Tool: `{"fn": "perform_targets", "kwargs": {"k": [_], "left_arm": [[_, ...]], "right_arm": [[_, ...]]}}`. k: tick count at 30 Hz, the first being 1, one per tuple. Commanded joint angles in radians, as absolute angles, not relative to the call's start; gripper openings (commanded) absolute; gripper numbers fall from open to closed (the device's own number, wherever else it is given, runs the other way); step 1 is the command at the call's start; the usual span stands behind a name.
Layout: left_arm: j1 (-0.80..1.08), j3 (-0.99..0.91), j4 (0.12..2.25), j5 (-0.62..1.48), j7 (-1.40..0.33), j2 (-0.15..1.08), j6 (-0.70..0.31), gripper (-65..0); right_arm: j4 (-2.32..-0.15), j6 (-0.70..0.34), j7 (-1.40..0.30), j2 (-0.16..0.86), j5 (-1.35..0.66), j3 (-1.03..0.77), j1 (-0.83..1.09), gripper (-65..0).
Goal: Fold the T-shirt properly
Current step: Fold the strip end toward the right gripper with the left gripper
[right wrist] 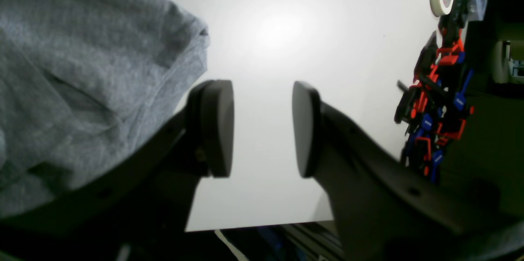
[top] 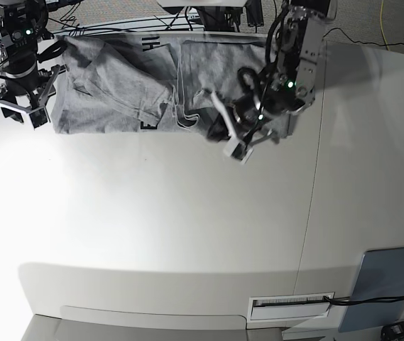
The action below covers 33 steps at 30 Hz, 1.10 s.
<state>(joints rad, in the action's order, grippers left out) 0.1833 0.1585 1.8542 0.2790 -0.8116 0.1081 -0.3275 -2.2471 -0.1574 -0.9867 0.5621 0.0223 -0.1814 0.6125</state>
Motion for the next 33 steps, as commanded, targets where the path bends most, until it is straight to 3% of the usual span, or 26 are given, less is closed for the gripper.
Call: {"fn": "perform_targets", "kwargs": {"k": [1, 13, 22, 25, 29, 31, 33], "left_arm": [[0.194, 0.156, 1.872, 0.275, -0.793, 0.103, -0.346, -65.0], [0.179, 0.253, 1.712, 0.239, -0.676, 0.097, -0.345, -65.0], [0.01, 0.421, 1.691, 0.192, -0.631, 0.097, -0.149, -65.0], [-0.015, 0.415, 1.686, 0.191, -0.631, 0.099, -0.15, -65.0], [-0.013, 0.369, 1.715, 0.253, -0.651, 0.102, -0.208, -65.0], [-0.007, 0.321, 1.74, 0.322, -0.695, 0.103, -0.28, -65.0], [0.007, 0.262, 1.769, 0.405, -0.734, 0.103, -0.341, -52.0]], "right_arm": [[-2.263, -0.152, -0.965, 0.576, 0.035, -0.192, 0.612, -41.3], [-2.263, -0.152, -0.967, 0.576, 0.035, -0.192, 0.612, -41.3], [-2.263, -0.152, -0.97, 0.576, 0.035, -0.192, 0.613, -41.3], [-2.263, -0.152, -0.98, 0.575, 0.035, -0.192, 0.613, -40.0], [-2.263, -0.15, -1.037, 0.574, -0.045, -0.192, 0.613, -26.7], [-2.263, -0.153, -1.065, 0.574, -0.104, -0.192, 0.619, -24.9], [-2.262, -0.153, -1.076, 0.573, -0.142, -0.192, 0.621, -24.9]]}}
